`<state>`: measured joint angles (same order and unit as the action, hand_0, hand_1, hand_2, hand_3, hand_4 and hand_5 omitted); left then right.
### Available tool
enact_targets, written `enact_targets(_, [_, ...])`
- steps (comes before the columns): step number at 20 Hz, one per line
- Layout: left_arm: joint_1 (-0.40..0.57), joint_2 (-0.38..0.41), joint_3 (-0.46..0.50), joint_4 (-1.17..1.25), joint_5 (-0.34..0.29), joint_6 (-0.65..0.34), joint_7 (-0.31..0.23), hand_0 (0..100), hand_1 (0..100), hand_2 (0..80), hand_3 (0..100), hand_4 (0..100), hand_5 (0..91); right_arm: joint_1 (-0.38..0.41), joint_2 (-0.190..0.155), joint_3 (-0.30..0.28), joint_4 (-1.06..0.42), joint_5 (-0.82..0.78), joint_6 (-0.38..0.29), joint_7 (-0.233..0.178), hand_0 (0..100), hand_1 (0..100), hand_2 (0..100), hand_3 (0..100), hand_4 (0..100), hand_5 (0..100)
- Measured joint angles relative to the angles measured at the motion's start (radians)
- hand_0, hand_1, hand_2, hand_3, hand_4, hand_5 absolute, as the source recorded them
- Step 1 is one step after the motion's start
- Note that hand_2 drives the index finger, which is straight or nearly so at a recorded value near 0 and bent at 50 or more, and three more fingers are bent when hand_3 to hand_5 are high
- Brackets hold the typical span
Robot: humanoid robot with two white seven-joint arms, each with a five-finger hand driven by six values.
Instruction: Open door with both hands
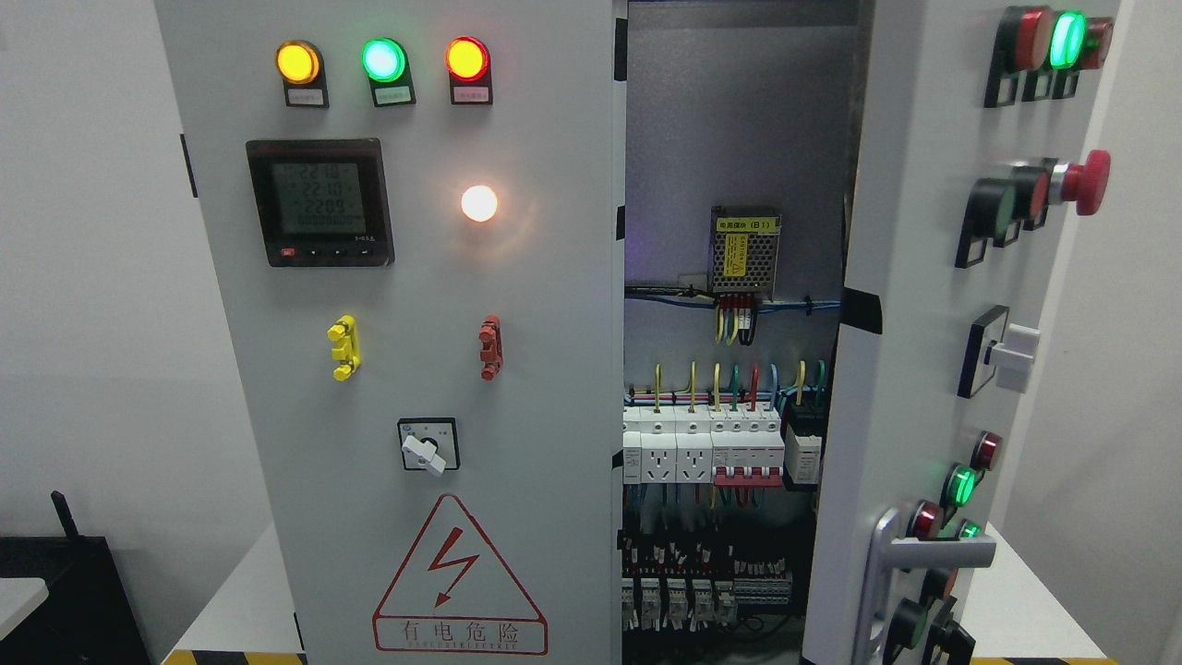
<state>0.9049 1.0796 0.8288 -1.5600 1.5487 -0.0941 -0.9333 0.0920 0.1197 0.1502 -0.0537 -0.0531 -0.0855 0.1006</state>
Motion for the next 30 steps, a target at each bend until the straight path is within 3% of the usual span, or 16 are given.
enact_targets(11, [-0.005,0.202,0.024,-0.029,0.060,0.002,-0.008,0,0,0.0,0,3,0.0,0.000,0.000,0.000,0.000,0.000,0.000,0.000,23,0,0,0,0,0])
enact_targets(14, [-0.057,0.240,-0.010,-0.040,0.065,0.003,-0.006,0,0,0.0,0,3,0.0,0.000,0.000,0.000,0.000,0.000,0.000,0.000,23,0,0,0,0,0])
enact_targets(20, [-0.347,0.300,-0.194,-0.075,0.069,0.003,-0.001,0,0,0.0,0,3,0.0,0.000,0.000,0.000,0.000,0.000,0.000,0.003,23,0,0,0,0,0])
enact_targets(27, [-0.820,0.367,-0.566,-0.123,0.073,0.000,0.001,0,0,0.0,0,3,0.0,0.000,0.000,0.000,0.000,0.000,0.000,0.001,23,0,0,0,0,0])
enact_targets(30, [-0.977,0.379,-0.714,-0.142,0.074,-0.001,0.002,0,0,0.0,0,3,0.0,0.000,0.000,0.000,0.000,-0.001,0.000,0.000,23,0,0,0,0,0])
